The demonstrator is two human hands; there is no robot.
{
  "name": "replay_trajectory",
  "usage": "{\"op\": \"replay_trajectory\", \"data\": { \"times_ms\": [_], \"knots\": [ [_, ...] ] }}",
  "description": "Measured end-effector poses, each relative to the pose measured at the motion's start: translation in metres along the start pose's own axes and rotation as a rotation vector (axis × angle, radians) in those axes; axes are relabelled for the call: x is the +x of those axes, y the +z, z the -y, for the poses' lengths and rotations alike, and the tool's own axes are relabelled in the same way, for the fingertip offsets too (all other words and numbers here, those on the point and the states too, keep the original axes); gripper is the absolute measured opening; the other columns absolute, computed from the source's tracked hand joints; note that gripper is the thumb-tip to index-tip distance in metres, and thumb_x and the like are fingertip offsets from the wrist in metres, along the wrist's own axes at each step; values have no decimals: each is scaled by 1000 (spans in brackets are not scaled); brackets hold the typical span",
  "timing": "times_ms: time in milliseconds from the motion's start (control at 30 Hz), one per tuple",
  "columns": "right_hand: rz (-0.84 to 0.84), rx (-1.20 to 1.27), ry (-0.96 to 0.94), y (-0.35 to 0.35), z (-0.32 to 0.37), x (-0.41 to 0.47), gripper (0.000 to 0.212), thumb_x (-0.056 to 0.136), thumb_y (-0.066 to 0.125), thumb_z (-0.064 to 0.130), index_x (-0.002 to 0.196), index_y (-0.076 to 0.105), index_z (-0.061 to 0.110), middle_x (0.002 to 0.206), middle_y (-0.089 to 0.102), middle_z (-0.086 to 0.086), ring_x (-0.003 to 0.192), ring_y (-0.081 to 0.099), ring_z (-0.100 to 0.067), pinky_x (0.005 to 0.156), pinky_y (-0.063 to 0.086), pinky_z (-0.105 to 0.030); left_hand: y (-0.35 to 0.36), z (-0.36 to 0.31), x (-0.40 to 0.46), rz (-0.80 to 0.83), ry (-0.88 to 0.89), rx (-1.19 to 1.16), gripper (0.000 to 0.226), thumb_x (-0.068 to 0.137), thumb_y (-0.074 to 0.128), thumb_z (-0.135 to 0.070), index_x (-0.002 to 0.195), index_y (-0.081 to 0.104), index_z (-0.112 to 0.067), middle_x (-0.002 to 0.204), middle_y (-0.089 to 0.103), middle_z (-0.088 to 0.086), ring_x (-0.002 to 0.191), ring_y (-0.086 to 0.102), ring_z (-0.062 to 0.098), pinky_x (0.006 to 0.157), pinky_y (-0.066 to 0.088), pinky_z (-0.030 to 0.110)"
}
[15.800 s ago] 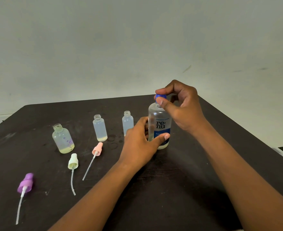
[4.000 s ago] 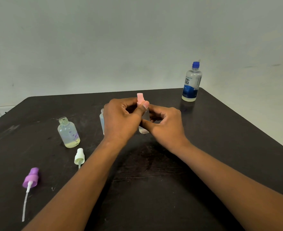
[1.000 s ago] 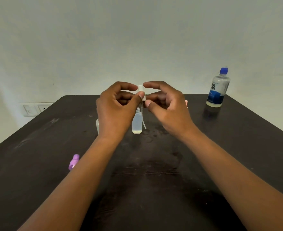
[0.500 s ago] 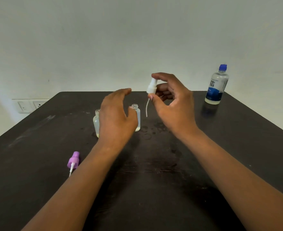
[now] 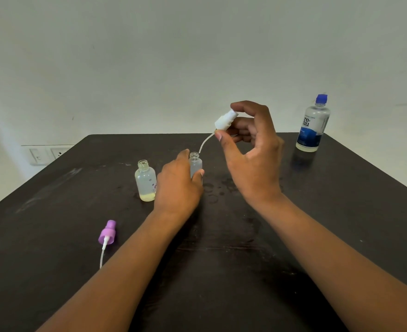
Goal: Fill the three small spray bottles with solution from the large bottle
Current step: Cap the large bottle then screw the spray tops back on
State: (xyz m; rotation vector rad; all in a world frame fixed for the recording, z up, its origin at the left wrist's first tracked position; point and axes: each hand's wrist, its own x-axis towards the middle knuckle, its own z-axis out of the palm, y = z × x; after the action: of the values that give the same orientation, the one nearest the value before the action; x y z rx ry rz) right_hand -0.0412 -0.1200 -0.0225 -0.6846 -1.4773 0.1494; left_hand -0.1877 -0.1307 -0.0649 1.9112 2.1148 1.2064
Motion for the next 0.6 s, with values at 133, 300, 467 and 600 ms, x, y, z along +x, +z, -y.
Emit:
{"op": "replay_trajectory", "data": {
  "times_ms": [133,300,467,600],
  "knots": [
    [21,-15,-4,0,-1,0,44,90,80,8,129,59,10,100,75,-1,86,72,-16,79,61,-38,-2,3,2,-50,-17,-97,50,96,76,-29,143,62,-17,125,75,4,115,71,27,102,56,48],
    [36,-45,-15,-2,-3,3,45,90,79,7,130,58,10,100,74,-1,85,71,-15,79,61,-36,-3,1,-2,-71,41,-149,45,90,84,-33,132,72,-21,112,79,-5,100,73,12,95,61,39],
    [66,-61,-22,-3,-5,4,44,90,78,6,129,59,10,99,73,0,85,70,-13,79,60,-36,-5,-3,-4,-84,65,-192,45,87,87,-31,129,74,-20,105,79,-9,91,72,4,90,60,28],
    [125,-90,-9,-2,-5,2,45,90,78,9,130,59,12,101,73,2,87,70,-11,80,61,-35,-8,-5,-5,-76,84,-195,44,86,87,-33,127,76,-21,105,80,-9,92,72,3,92,62,32]
  ]
}}
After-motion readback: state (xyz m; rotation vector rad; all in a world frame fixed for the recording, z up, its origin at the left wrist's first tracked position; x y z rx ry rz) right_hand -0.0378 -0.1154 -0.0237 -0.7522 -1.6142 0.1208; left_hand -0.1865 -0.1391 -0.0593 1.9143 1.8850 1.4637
